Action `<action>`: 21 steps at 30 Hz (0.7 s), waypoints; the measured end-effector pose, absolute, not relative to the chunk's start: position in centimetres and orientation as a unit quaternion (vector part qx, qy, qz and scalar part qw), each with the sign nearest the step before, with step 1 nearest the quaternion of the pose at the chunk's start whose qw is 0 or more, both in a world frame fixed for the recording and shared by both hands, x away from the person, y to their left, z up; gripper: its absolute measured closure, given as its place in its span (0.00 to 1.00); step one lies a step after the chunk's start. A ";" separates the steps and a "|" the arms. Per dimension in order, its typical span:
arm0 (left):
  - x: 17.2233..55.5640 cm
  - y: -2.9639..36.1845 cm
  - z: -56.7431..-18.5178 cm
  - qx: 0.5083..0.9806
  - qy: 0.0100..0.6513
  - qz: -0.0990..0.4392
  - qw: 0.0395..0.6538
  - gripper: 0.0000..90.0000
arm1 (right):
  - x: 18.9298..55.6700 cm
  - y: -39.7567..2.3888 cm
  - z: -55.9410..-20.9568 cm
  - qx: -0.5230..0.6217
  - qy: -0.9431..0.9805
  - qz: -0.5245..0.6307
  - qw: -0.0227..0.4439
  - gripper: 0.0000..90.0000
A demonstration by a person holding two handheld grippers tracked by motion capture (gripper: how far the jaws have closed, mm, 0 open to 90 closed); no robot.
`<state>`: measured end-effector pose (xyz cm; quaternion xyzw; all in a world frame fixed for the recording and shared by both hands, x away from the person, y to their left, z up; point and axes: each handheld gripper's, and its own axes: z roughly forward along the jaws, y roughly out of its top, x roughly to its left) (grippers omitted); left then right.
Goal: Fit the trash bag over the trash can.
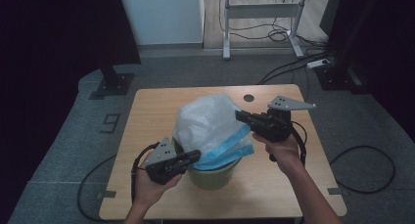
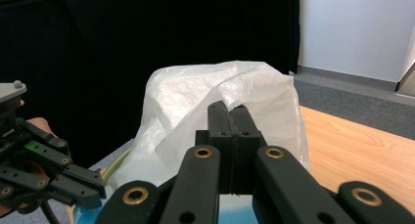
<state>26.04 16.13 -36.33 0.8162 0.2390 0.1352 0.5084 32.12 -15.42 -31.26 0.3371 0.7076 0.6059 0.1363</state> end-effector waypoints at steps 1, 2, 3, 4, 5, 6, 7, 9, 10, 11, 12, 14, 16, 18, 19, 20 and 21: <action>26.1 16.2 -36.3 0.815 0.240 0.134 0.510 1.00 | 32.1 -15.4 -31.3 0.338 0.709 0.604 0.136 0.99; 26.2 16.2 -36.3 0.814 0.241 0.135 0.511 1.00 | 32.1 -15.4 -31.3 0.338 0.709 0.604 0.136 0.99; 26.2 16.3 -36.3 0.814 0.242 0.134 0.511 1.00 | 32.2 -15.4 -31.4 0.337 0.709 0.604 0.135 0.99; 26.3 16.3 -36.3 0.814 0.243 0.135 0.510 1.00 | 32.2 -15.4 -31.5 0.336 0.711 0.602 0.136 0.99; 26.3 16.3 -36.3 0.814 0.244 0.136 0.510 1.00 | 32.2 -15.4 -31.6 0.336 0.712 0.602 0.135 0.99; 26.3 16.3 -36.3 0.814 0.244 0.136 0.510 1.00 | 32.2 -15.4 -31.6 0.336 0.712 0.602 0.135 0.99; 26.3 16.3 -36.2 0.814 0.244 0.134 0.511 1.00 | 32.2 -15.4 -31.7 0.336 0.713 0.601 0.135 0.99; 26.4 16.3 -36.2 0.813 0.245 0.135 0.511 1.00 | 32.2 -15.5 -31.9 0.335 0.716 0.598 0.133 0.99; 26.4 16.3 -36.2 0.812 0.246 0.138 0.511 1.00 | 32.2 -15.6 -31.9 0.335 0.717 0.597 0.131 0.99; 26.4 16.3 -36.1 0.810 0.247 0.143 0.513 0.99 | 32.2 -15.6 -32.0 0.334 0.719 0.595 0.129 0.99; 26.4 16.3 -36.1 0.808 0.249 0.151 0.513 0.92 | 32.2 -15.7 -32.1 0.332 0.721 0.595 0.128 0.99; 26.5 16.1 -35.9 0.804 0.253 0.167 0.512 0.75 | 32.1 -15.7 -32.1 0.328 0.720 0.598 0.126 0.99; 26.6 15.9 -35.6 0.800 0.262 0.179 0.509 0.54 | 32.1 -15.8 -31.9 0.328 0.715 0.605 0.121 0.99; 26.8 15.8 -35.2 0.800 0.265 0.193 0.503 0.49 | 32.1 -15.9 -31.7 0.325 0.711 0.614 0.111 0.99; 26.9 15.7 -35.0 0.798 0.269 0.195 0.503 0.40 | 31.9 -15.9 -31.4 0.320 0.709 0.619 0.109 0.99; 27.1 15.6 -34.9 0.799 0.273 0.195 0.499 0.40 | 31.9 -15.9 -31.4 0.320 0.709 0.619 0.109 0.99; 27.3 15.6 -34.8 0.802 0.274 0.192 0.495 0.34 | 31.7 -15.8 -31.1 0.317 0.707 0.623 0.107 0.99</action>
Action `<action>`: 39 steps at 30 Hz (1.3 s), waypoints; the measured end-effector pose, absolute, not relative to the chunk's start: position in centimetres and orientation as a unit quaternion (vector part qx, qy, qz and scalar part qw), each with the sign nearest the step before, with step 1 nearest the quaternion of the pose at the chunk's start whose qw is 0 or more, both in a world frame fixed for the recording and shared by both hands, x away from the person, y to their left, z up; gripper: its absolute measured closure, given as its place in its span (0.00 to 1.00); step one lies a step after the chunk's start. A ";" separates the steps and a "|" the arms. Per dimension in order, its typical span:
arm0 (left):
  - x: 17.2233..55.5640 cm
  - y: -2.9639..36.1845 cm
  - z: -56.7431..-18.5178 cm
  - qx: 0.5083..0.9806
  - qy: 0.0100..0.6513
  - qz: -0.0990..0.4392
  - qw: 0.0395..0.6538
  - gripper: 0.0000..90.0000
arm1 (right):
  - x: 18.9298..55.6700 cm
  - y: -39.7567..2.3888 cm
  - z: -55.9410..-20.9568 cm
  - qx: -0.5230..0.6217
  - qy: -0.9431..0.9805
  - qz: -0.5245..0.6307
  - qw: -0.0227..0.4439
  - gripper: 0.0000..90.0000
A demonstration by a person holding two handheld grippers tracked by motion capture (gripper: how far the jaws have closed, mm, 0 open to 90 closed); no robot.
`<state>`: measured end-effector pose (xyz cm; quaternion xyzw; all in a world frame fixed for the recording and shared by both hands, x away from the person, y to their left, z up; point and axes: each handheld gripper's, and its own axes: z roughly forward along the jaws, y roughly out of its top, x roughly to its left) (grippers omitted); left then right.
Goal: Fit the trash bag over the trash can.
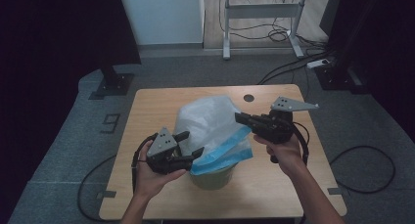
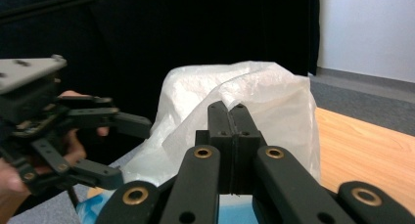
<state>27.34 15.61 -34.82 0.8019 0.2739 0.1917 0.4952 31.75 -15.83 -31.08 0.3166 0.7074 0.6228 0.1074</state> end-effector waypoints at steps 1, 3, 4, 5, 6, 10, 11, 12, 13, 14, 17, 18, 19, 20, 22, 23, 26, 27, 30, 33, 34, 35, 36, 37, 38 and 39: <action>27.5 15.6 -34.8 0.803 0.273 0.189 0.494 0.34 | 31.7 -15.8 -31.1 0.317 0.707 0.623 0.107 0.99; 27.7 15.4 -35.0 0.806 0.269 0.181 0.495 0.33 | 31.6 -15.8 -30.9 0.315 0.704 0.628 0.103 0.99; 27.6 15.2 -35.2 0.808 0.264 0.191 0.490 0.37 | 31.5 -15.7 -30.8 0.314 0.702 0.631 0.100 0.99; 27.6 15.2 -35.2 0.808 0.264 0.191 0.490 0.43 | 31.5 -15.6 -30.7 0.313 0.703 0.631 0.100 0.99; 27.6 15.0 -35.2 0.808 0.264 0.195 0.489 0.48 | 31.4 -15.6 -30.7 0.312 0.703 0.632 0.099 0.99; 27.8 14.9 -35.4 0.809 0.260 0.190 0.492 0.71 | 31.4 -15.4 -30.7 0.310 0.704 0.632 0.097 0.99; 28.0 14.9 -35.4 0.811 0.258 0.183 0.492 0.76 | 31.4 -15.4 -30.7 0.309 0.703 0.633 0.095 0.99; 28.3 14.8 -35.4 0.816 0.255 0.174 0.489 0.85 | 31.3 -15.4 -30.6 0.309 0.703 0.634 0.094 0.99; 28.3 14.8 -35.4 0.816 0.255 0.174 0.489 0.89 | 31.3 -15.4 -30.6 0.309 0.703 0.634 0.094 0.99; 28.4 14.8 -35.4 0.818 0.253 0.169 0.488 0.89 | 31.3 -15.5 -30.6 0.309 0.703 0.634 0.093 0.99; 28.7 14.7 -35.4 0.823 0.245 0.151 0.491 1.00 | 31.3 -15.5 -30.4 0.307 0.703 0.635 0.094 0.99; 28.7 14.8 -35.4 0.822 0.245 0.147 0.493 1.00 | 31.3 -15.5 -30.4 0.307 0.703 0.635 0.094 0.99; 28.8 14.8 -35.4 0.820 0.246 0.145 0.496 1.00 | 31.3 -15.5 -30.4 0.307 0.703 0.634 0.096 0.99; 28.8 14.9 -35.4 0.819 0.246 0.144 0.498 1.00 | 31.3 -15.6 -30.4 0.309 0.703 0.633 0.097 0.99; 28.7 15.1 -35.3 0.816 0.247 0.141 0.504 1.00 | 31.3 -15.7 -30.5 0.309 0.704 0.632 0.100 0.99; 28.8 15.2 -35.2 0.812 0.250 0.140 0.509 1.00 | 31.3 -15.7 -30.5 0.310 0.704 0.630 0.105 0.98; 29.0 16.0 -34.9 0.796 0.264 0.139 0.527 1.00 | 30.7 -16.3 -30.6 0.312 0.696 0.630 0.144 0.76; 29.0 16.0 -34.9 0.796 0.264 0.139 0.527 1.00 | 30.7 -16.3 -30.6 0.312 0.696 0.630 0.144 0.76; 29.1 16.6 -34.8 0.786 0.271 0.138 0.539 1.00 | 29.7 -17.3 -31.1 0.308 0.701 0.622 0.162 0.65; 29.3 17.2 -34.8 0.775 0.276 0.129 0.554 1.00 | 29.3 -17.8 -31.7 0.309 0.705 0.617 0.164 0.63; 29.3 17.3 -34.8 0.770 0.278 0.126 0.560 1.00 | 29.2 -18.0 -32.1 0.312 0.706 0.614 0.163 0.63; 29.4 17.5 -34.8 0.767 0.279 0.122 0.564 1.00 | 29.0 -18.2 -32.9 0.312 0.712 0.609 0.157 0.63; 29.4 17.6 -34.7 0.763 0.281 0.117 0.571 1.00 | 28.9 -18.2 -33.4 0.311 0.715 0.607 0.154 0.63; 29.4 17.6 -34.7 0.763 0.281 0.117 0.571 1.00 | 28.9 -18.2 -33.4 0.311 0.715 0.607 0.154 0.63; 29.4 17.7 -34.7 0.761 0.281 0.115 0.574 1.00 | 28.8 -18.2 -33.8 0.311 0.717 0.605 0.152 0.63; 29.4 17.7 -34.7 0.759 0.281 0.113 0.576 1.00 | 28.8 -18.1 -34.2 0.311 0.718 0.604 0.147 0.63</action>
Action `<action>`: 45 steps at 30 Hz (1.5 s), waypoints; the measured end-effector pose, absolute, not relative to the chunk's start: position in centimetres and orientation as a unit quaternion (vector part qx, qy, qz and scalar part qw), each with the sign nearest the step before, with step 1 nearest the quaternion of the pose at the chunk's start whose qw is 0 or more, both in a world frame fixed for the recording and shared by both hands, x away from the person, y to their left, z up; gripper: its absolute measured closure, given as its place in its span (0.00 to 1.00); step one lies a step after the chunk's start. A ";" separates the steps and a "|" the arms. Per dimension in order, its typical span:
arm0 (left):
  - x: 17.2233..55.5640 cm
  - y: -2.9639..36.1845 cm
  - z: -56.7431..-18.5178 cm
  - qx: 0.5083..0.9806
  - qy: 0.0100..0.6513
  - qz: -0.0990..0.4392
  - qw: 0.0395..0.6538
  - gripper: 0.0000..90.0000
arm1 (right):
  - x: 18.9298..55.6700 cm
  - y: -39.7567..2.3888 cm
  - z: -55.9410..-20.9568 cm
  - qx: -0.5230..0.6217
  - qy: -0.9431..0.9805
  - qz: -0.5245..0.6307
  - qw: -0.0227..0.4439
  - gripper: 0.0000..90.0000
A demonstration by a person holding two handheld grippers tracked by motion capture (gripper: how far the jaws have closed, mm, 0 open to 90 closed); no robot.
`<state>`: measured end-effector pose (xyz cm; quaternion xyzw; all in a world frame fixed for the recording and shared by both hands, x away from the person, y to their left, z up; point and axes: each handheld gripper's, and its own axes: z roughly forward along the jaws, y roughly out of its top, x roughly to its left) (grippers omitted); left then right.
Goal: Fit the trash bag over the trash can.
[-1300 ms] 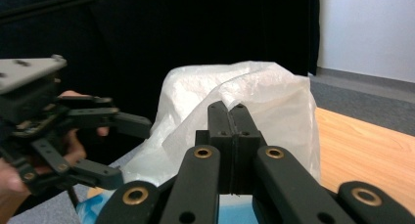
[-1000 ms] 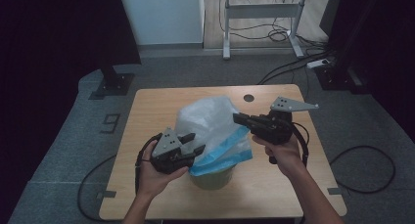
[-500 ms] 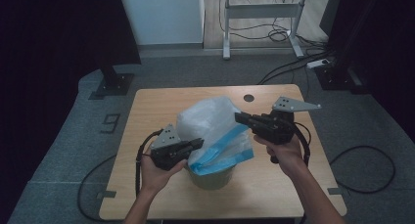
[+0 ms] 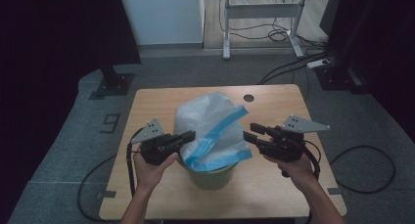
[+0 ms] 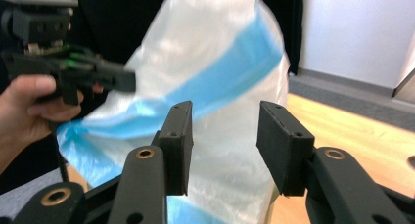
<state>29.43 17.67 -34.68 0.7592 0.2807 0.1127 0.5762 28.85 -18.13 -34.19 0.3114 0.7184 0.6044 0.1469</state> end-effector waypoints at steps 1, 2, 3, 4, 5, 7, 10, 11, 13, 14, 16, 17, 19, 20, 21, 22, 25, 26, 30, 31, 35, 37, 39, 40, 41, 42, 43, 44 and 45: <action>29.4 17.6 -34.6 0.757 0.280 0.109 0.581 1.00 | 28.9 -17.8 -34.9 0.312 0.721 0.602 0.141 0.62; 29.4 17.6 -34.6 0.757 0.280 0.109 0.581 1.00 | 28.9 -17.8 -34.9 0.312 0.721 0.602 0.141 0.62; 29.4 17.6 -34.5 0.756 0.279 0.109 0.582 1.00 | 29.0 -17.4 -35.4 0.311 0.724 0.601 0.134 0.62; 29.3 17.5 -34.5 0.756 0.278 0.110 0.583 1.00 | 29.0 -17.4 -35.4 0.311 0.724 0.601 0.134 0.62; 29.3 17.5 -34.4 0.756 0.277 0.111 0.583 1.00 | 29.1 -17.2 -35.7 0.310 0.725 0.601 0.131 0.62; 29.2 17.4 -34.3 0.755 0.275 0.110 0.585 1.00 | 29.2 -16.7 -36.1 0.305 0.728 0.601 0.124 0.62; 29.1 17.2 -34.3 0.755 0.273 0.110 0.587 1.00 | 29.3 -16.0 -36.3 0.301 0.731 0.601 0.118 0.62; 29.1 17.1 -34.3 0.755 0.272 0.111 0.586 1.00 | 29.4 -15.8 -36.3 0.299 0.731 0.602 0.116 0.62; 29.0 17.0 -34.3 0.755 0.270 0.111 0.586 1.00 | 29.5 -15.4 -36.4 0.298 0.733 0.601 0.113 0.62; 29.0 17.0 -34.3 0.756 0.270 0.110 0.587 1.00 | 29.5 -15.2 -36.4 0.297 0.733 0.601 0.112 0.63; 28.9 16.9 -34.3 0.756 0.269 0.111 0.586 1.00 | 29.6 -15.0 -36.5 0.296 0.734 0.602 0.109 0.63; 28.9 16.9 -34.3 0.756 0.268 0.111 0.587 1.00 | 29.7 -14.8 -36.5 0.296 0.733 0.602 0.108 0.63; 28.8 16.8 -34.2 0.757 0.266 0.112 0.585 1.00 | 29.8 -14.7 -36.6 0.296 0.733 0.603 0.107 0.63; 28.8 16.8 -34.2 0.758 0.265 0.113 0.585 1.00 | 29.8 -14.6 -36.6 0.296 0.734 0.602 0.107 0.63; 28.8 16.8 -34.2 0.759 0.265 0.114 0.584 1.00 | 29.8 -14.6 -36.6 0.296 0.734 0.602 0.105 0.63; 28.8 16.7 -34.2 0.760 0.265 0.114 0.583 1.00 | 29.8 -14.6 -36.6 0.296 0.734 0.602 0.106 0.63; 28.8 16.6 -34.2 0.760 0.265 0.113 0.583 1.00 | 29.9 -14.7 -36.5 0.297 0.733 0.603 0.105 0.63; 28.8 16.6 -34.2 0.760 0.265 0.113 0.583 1.00 | 29.9 -14.7 -36.5 0.297 0.733 0.603 0.105 0.63; 28.7 16.5 -34.1 0.760 0.263 0.114 0.583 1.00 | 29.8 -14.9 -36.4 0.298 0.732 0.603 0.106 0.63; 28.7 16.4 -34.1 0.760 0.263 0.114 0.583 1.00 | 29.8 -15.0 -36.4 0.299 0.732 0.603 0.106 0.63; 28.6 16.3 -33.8 0.760 0.260 0.116 0.585 1.00 | 29.8 -15.1 -36.4 0.298 0.731 0.605 0.105 0.63; 28.5 16.3 -33.7 0.757 0.259 0.117 0.588 1.00 | 29.7 -15.0 -36.4 0.297 0.731 0.606 0.104 0.63; 28.4 16.3 -33.6 0.757 0.258 0.117 0.589 1.00 | 29.7 -15.0 -36.4 0.295 0.732 0.606 0.103 0.63; 28.4 16.2 -33.6 0.756 0.258 0.117 0.590 1.00 | 29.7 -15.0 -36.4 0.295 0.732 0.606 0.103 0.63; 28.4 16.2 -33.6 0.756 0.258 0.118 0.590 1.00 | 29.7 -14.8 -36.3 0.293 0.731 0.608 0.101 0.63; 28.4 16.2 -33.6 0.755 0.258 0.118 0.590 1.00 | 29.7 -14.8 -36.3 0.293 0.731 0.608 0.101 0.63; 28.4 16.2 -33.6 0.755 0.258 0.118 0.591 1.00 | 29.7 -14.8 -36.3 0.291 0.731 0.609 0.099 0.63; 28.4 16.1 -33.6 0.754 0.258 0.119 0.592 1.00 | 29.7 -14.7 -36.2 0.290 0.731 0.610 0.096 0.63; 28.4 16.1 -33.6 0.754 0.259 0.119 0.592 1.00 | 29.6 -14.5 -36.2 0.286 0.731 0.613 0.091 0.62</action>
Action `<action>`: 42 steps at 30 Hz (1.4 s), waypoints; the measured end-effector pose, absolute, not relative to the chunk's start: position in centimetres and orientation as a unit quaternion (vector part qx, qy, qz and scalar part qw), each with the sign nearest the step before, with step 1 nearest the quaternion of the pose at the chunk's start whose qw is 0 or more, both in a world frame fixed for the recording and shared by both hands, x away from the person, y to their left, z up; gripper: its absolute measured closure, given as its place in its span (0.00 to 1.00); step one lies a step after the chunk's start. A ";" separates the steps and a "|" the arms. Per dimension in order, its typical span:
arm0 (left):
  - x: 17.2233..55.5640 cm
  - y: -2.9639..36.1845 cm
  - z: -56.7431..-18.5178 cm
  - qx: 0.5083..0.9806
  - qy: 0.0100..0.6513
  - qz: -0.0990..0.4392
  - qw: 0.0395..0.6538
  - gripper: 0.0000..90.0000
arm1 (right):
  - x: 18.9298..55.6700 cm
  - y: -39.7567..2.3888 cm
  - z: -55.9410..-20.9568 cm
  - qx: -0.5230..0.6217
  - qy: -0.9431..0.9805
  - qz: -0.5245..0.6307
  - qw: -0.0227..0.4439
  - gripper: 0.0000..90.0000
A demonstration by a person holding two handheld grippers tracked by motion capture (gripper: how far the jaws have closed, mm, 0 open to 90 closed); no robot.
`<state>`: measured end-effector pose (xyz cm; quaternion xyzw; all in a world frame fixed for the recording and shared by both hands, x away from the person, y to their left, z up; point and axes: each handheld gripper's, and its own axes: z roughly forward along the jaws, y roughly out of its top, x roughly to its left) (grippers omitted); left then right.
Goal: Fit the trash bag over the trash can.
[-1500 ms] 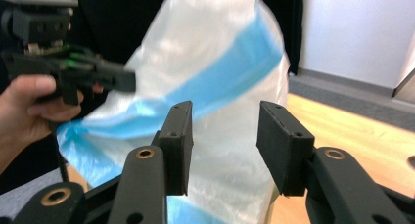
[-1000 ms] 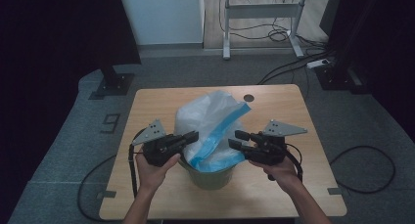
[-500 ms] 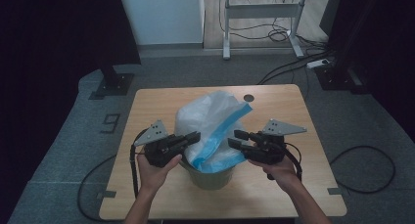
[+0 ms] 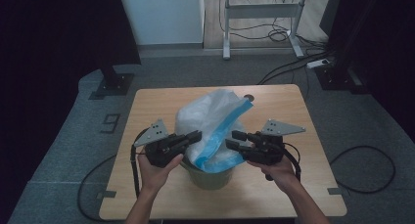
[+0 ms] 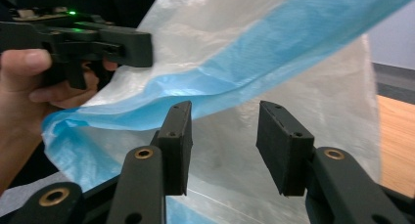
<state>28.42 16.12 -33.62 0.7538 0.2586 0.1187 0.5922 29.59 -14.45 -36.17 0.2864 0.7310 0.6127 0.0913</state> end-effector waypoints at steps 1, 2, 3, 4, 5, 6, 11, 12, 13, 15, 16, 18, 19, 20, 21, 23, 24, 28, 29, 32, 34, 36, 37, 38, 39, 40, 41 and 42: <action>28.4 16.1 -33.6 0.754 0.259 0.119 0.592 1.00 | 29.6 -14.5 -36.2 0.286 0.731 0.613 0.091 0.62; 28.4 16.1 -33.6 0.753 0.259 0.119 0.593 1.00 | 29.5 -14.3 -36.1 0.283 0.733 0.612 0.089 0.62; 28.4 16.2 -33.6 0.753 0.259 0.119 0.593 1.00 | 29.5 -14.3 -36.1 0.283 0.733 0.612 0.089 0.62; 28.4 16.2 -33.6 0.752 0.259 0.119 0.594 1.00 | 29.5 -14.2 -36.1 0.281 0.733 0.613 0.087 0.62; 28.5 16.2 -33.7 0.752 0.259 0.119 0.594 1.00 | 29.5 -14.1 -36.1 0.281 0.733 0.613 0.085 0.62; 28.5 16.2 -33.7 0.752 0.260 0.119 0.594 1.00 | 29.6 -13.9 -36.1 0.280 0.731 0.617 0.078 0.62; 28.5 16.2 -33.7 0.750 0.260 0.119 0.597 1.00 | 29.7 -13.5 -36.1 0.278 0.734 0.616 0.072 0.62; 28.5 16.3 -33.7 0.749 0.260 0.119 0.598 1.00 | 29.7 -13.4 -36.1 0.279 0.734 0.615 0.072 0.62; 28.5 16.4 -33.6 0.749 0.260 0.119 0.598 1.00 | 29.8 -13.3 -36.1 0.279 0.734 0.615 0.071 0.62; 28.4 16.5 -33.6 0.746 0.260 0.116 0.602 1.00 | 29.9 -13.1 -36.2 0.279 0.735 0.614 0.069 0.62; 28.4 16.6 -33.5 0.745 0.259 0.117 0.603 1.00 | 30.0 -13.1 -36.2 0.281 0.736 0.613 0.067 0.61; 28.4 16.7 -33.5 0.745 0.260 0.116 0.604 1.00 | 30.1 -13.0 -36.3 0.282 0.734 0.614 0.062 0.61; 28.4 16.7 -33.5 0.745 0.260 0.116 0.603 1.00 | 30.2 -13.0 -36.3 0.282 0.732 0.617 0.059 0.60; 28.4 16.7 -33.6 0.745 0.260 0.116 0.603 1.00 | 30.2 -13.0 -36.3 0.282 0.732 0.617 0.059 0.60; 28.4 16.8 -33.6 0.745 0.260 0.117 0.603 1.00 | 30.2 -13.0 -36.3 0.283 0.731 0.618 0.056 0.60; 28.4 16.8 -33.6 0.743 0.260 0.116 0.606 1.00 | 30.4 -12.9 -36.3 0.286 0.731 0.617 0.053 0.59; 28.3 16.9 -33.6 0.742 0.261 0.117 0.607 1.00 | 30.5 -12.9 -36.3 0.287 0.731 0.617 0.050 0.59; 28.3 17.0 -33.6 0.739 0.261 0.115 0.611 1.00 | 30.9 -12.9 -36.5 0.292 0.727 0.620 0.036 0.57; 28.3 17.0 -33.5 0.739 0.261 0.115 0.611 1.00 | 31.0 -12.9 -36.6 0.292 0.727 0.621 0.030 0.56; 28.4 17.0 -33.6 0.740 0.260 0.114 0.610 1.00 | 31.2 -12.9 -36.5 0.290 0.723 0.627 0.020 0.56; 28.3 16.9 -33.7 0.739 0.260 0.114 0.611 1.00 | 31.3 -12.8 -36.4 0.290 0.720 0.630 0.016 0.58; 28.4 16.8 -33.7 0.739 0.259 0.112 0.612 1.00 | 31.4 -12.6 -36.4 0.290 0.719 0.631 0.013 0.63; 28.4 16.8 -33.7 0.739 0.259 0.112 0.612 1.00 | 31.4 -12.6 -36.4 0.290 0.717 0.634 0.006 0.68; 28.4 16.8 -33.7 0.739 0.259 0.112 0.612 1.00 | 31.5 -12.5 -36.4 0.291 0.714 0.637 0.005 0.73; 28.4 16.8 -33.7 0.739 0.259 0.112 0.612 1.00 | 31.5 -12.5 -36.4 0.291 0.712 0.639 0.004 0.78; 28.3 16.8 -33.7 0.738 0.259 0.112 0.612 1.00 | 31.6 -12.5 -36.4 0.290 0.710 0.642 0.003 0.84; 28.3 16.9 -33.7 0.738 0.259 0.113 0.613 1.00 | 31.6 -12.6 -36.4 0.289 0.708 0.644 0.004 0.90; 28.3 16.9 -33.7 0.737 0.258 0.114 0.614 1.00 | 31.6 -12.6 -36.4 0.288 0.708 0.645 0.009 0.95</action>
